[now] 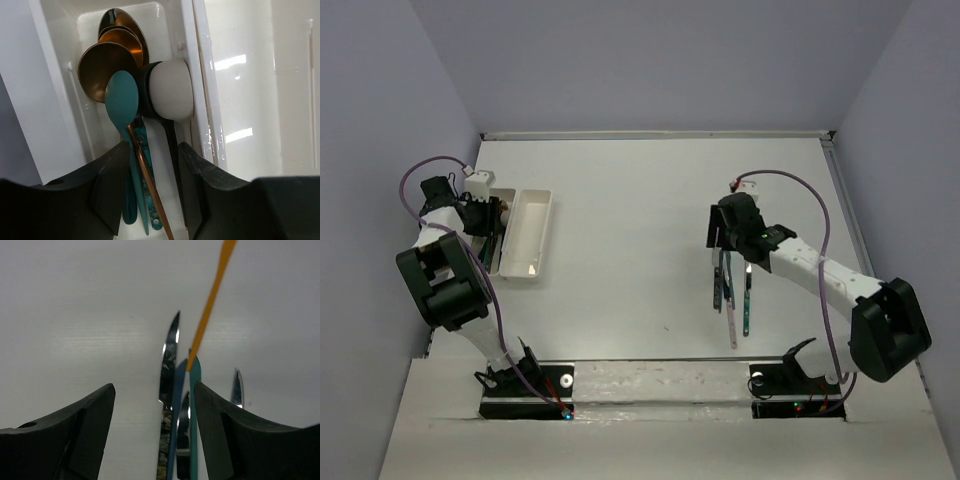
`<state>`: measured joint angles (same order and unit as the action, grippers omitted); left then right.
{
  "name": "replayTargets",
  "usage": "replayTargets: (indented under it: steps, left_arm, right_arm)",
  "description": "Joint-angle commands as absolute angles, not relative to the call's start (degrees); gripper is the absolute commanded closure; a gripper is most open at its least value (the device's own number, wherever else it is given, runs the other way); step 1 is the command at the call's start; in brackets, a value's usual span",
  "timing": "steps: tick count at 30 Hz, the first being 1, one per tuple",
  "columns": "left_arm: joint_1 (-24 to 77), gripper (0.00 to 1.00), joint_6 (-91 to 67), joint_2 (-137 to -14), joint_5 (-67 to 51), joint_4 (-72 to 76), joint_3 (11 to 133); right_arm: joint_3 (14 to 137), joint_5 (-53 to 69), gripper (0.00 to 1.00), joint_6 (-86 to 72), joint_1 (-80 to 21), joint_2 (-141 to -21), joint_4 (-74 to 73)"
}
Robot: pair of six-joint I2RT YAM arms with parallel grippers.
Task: Sort the eating utensils into containers
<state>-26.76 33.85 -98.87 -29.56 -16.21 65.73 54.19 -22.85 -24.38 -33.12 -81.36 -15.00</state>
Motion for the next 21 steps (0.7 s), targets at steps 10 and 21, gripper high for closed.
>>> replayTargets:
  steps: [10, 21]
  left_arm:
    - [-26.90, 0.40, 32.69, -91.76, -36.91, -17.84, 68.12]
    - [-28.30, 0.30, 36.56, -88.24, -33.49, -16.96, 63.63]
  right_arm:
    - [54.11, -13.88, 0.38, -27.16, -17.14, -76.62, -26.46]
    - [71.89, -14.68, 0.46, -22.41, -16.09, -102.03, -27.07]
